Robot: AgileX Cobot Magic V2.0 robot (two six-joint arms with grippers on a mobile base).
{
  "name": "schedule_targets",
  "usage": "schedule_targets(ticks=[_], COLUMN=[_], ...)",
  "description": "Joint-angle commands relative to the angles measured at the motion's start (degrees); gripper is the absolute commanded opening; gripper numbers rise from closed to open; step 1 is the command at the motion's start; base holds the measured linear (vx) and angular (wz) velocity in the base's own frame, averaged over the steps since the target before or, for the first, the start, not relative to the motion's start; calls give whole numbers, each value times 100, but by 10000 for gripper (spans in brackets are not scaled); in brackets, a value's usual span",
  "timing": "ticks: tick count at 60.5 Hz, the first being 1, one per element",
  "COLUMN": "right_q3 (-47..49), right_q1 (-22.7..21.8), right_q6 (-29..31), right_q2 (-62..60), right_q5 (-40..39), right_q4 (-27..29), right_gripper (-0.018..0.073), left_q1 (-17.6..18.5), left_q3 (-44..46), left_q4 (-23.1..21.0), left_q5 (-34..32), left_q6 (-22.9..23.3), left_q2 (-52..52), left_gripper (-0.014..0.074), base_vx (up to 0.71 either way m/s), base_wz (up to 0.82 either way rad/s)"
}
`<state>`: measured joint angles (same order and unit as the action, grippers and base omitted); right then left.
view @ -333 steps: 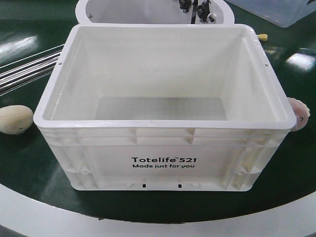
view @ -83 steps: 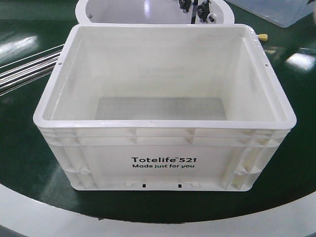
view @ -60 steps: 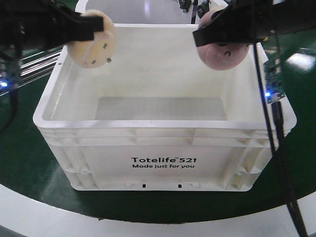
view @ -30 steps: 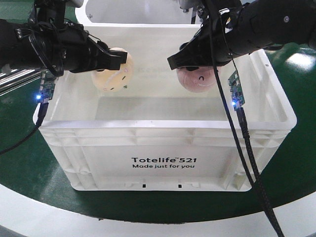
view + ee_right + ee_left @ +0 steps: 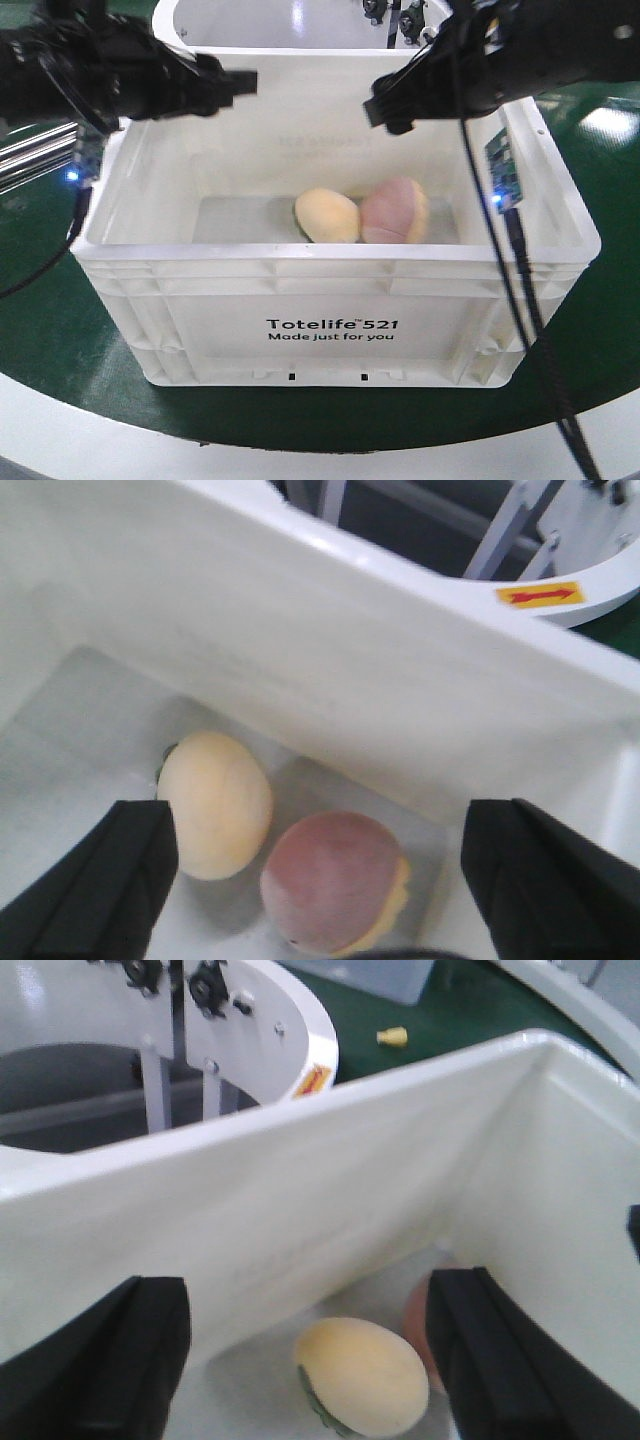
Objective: Place moving items into box and shelve
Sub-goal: 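Move both grippers to the crate's side rims and grip them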
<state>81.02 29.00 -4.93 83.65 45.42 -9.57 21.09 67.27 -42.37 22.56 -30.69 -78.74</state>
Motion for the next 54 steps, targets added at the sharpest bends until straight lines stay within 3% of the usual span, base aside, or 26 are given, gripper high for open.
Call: schedule_targets(ticks=[1, 7, 14, 23, 28, 33, 54], right_q3=[179, 162, 116, -614, -1034, -1219, -1256], right_q1=[-213, -689, -1471, -2398, -2474, -2461, -2445], right_q6=[-231, -187, 250, 1266, 1797, 1974, 1872], right_q2=[-578, -896, -1086, -1109, -1109, -1027, -313], right_q5=[-211, 30, 247, 27, -304, -497, -566], right_q4=[-411, -411, -308, 1010, 1849, 2275, 2429], right_gripper=[622, 615, 600, 592, 592, 592, 592], left_q1=[-188, -412, -659, -959, -976, -976, -847], left_q3=[180, 180, 180, 168, 168, 168, 168], left_q4=[-157, 26, 913, 1830, 2095, 2151, 2131], left_q5=[-454, -415, -250, 656, 710, 689, 1319], left_q6=[317, 410, 480, 1457, 1926, 2224, 2339], left_q2=[458, 742, 998, 949, 850, 749, -179], left_gripper=[585, 585, 585, 585, 585, 585, 585], base_vx=[0, 0, 0, 0, 0, 0, 0], base_wz=[0, 0, 0, 0, 0, 0, 0])
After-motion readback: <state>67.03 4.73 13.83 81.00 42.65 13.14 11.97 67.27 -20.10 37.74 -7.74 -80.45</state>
